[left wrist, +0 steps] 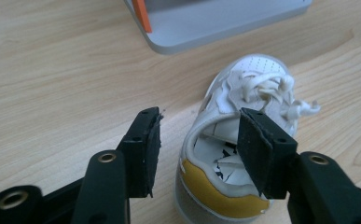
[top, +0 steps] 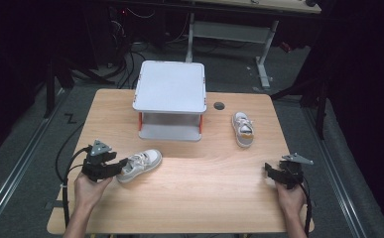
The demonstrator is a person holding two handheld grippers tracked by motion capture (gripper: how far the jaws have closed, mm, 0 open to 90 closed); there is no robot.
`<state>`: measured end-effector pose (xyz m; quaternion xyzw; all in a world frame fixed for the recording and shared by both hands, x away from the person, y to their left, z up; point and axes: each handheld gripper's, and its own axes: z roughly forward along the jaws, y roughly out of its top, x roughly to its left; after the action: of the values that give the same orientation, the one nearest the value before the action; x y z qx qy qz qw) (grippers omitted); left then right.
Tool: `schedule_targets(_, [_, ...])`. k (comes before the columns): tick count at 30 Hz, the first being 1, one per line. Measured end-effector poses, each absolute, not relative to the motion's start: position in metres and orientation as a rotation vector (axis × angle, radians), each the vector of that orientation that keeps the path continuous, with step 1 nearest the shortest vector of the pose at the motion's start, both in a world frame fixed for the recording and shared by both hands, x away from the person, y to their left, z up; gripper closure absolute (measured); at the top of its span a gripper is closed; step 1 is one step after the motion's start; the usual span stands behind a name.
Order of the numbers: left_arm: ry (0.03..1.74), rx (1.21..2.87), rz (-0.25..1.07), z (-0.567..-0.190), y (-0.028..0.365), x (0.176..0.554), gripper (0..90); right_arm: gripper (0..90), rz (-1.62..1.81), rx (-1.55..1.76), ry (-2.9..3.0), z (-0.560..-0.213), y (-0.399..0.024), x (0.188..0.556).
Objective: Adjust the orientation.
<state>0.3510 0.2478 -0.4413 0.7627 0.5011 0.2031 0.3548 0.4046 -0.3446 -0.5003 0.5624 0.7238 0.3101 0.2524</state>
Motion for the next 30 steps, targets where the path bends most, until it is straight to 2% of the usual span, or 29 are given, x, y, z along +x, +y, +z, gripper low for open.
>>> schedule_targets(4, [1.294,2.004,0.492,-0.446,0.247,0.356,52.6,36.5,0.843,1.529,1.968,-0.5,-0.345,0.405])
schedule_targets(11, [1.257,2.07,0.51,-0.457,0.237,0.365,58.6,36.5,0.844,1.529,1.969,-0.5,-0.345,0.405])
schedule_targets(18, [1.248,2.078,0.519,-0.458,0.238,0.366,71.4,36.4,0.843,1.529,1.969,-0.5,-0.345,0.405])
schedule_targets(30, [1.229,2.093,0.578,-0.455,0.231,0.36,79.8,36.5,0.843,1.528,1.969,-0.5,-0.345,0.404])
